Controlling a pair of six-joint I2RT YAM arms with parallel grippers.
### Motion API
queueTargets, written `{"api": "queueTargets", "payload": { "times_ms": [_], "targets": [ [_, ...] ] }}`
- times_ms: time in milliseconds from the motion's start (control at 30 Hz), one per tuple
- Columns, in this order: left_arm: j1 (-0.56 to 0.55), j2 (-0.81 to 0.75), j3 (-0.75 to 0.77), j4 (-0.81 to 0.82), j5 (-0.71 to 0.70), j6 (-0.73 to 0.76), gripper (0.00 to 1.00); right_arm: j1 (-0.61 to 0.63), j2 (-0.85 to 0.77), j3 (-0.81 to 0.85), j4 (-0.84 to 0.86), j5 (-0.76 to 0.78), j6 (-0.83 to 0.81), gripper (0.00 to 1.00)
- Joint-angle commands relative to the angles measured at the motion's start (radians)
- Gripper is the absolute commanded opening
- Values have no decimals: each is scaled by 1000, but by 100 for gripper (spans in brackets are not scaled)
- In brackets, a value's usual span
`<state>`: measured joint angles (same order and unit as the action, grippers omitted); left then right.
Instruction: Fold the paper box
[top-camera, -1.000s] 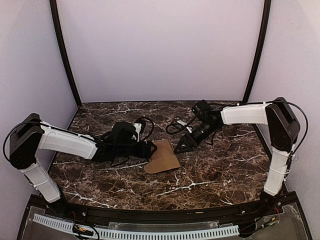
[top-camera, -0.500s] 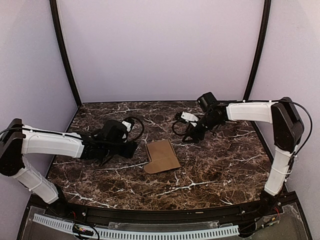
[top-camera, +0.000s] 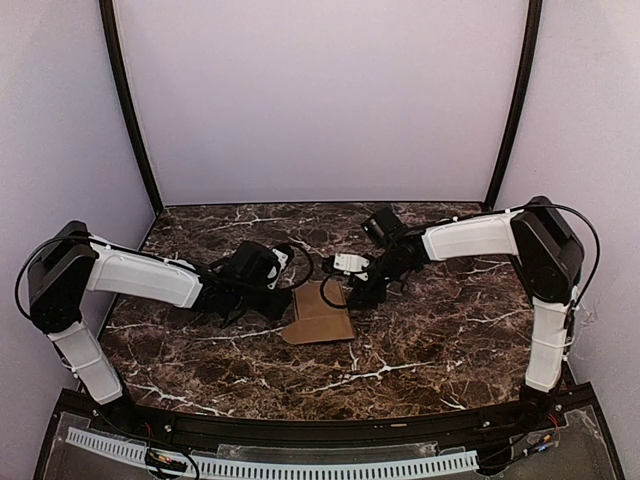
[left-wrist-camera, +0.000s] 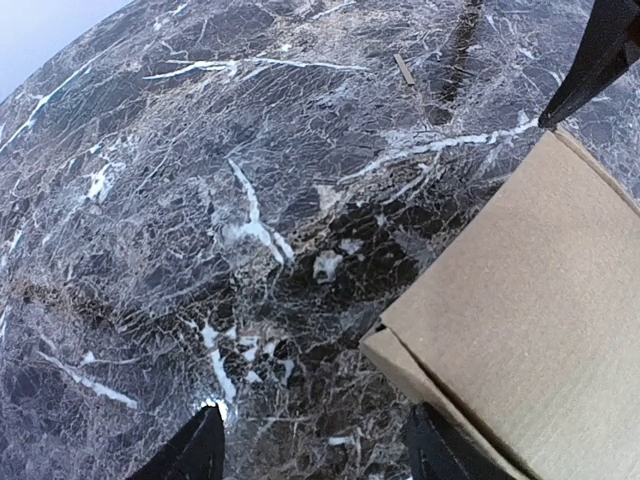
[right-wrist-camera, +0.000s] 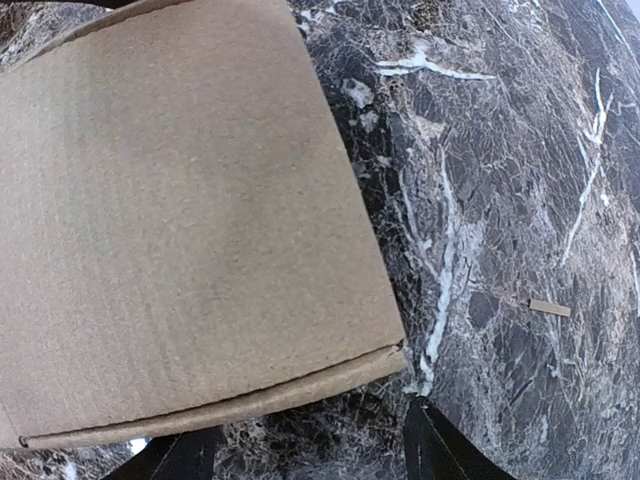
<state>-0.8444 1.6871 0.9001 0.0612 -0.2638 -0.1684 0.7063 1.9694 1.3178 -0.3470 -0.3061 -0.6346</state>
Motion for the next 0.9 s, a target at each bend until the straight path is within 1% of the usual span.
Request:
{"api": "queueTargets", "payload": {
  "times_ms": [0,100,200,300,367,500,567,667,767,867],
  "targets": [
    [-1,32,41,-1,101,3,63,13,-3,11,-10,-45,-11,65],
    [-1,18,53,-39,134,-29,62,20,-21,8,-57,-83,-13,66],
    [0,-3,66,-109,203,-69,60,22,-33,19,-118,-148,3,66],
    [0,-25,88,-167,252,-144,58,22,-28,52,-211,-229,28,65],
    [0,-40,114,-215,311,-187,58,22,-26,63,-259,-281,51,65],
    [1,-31,212,-388,377,-274,58,19,2,101,-376,-383,88,65],
    [7,-7,276,-543,413,-324,58,15,31,128,-452,-430,96,65],
    [17,32,354,-642,483,-376,58,5,71,145,-539,-494,100,64],
    [21,59,395,-703,521,-382,59,-9,85,124,-533,-500,127,64],
    [45,83,445,-739,534,-394,59,-34,90,121,-516,-455,155,64]
  ]
}}
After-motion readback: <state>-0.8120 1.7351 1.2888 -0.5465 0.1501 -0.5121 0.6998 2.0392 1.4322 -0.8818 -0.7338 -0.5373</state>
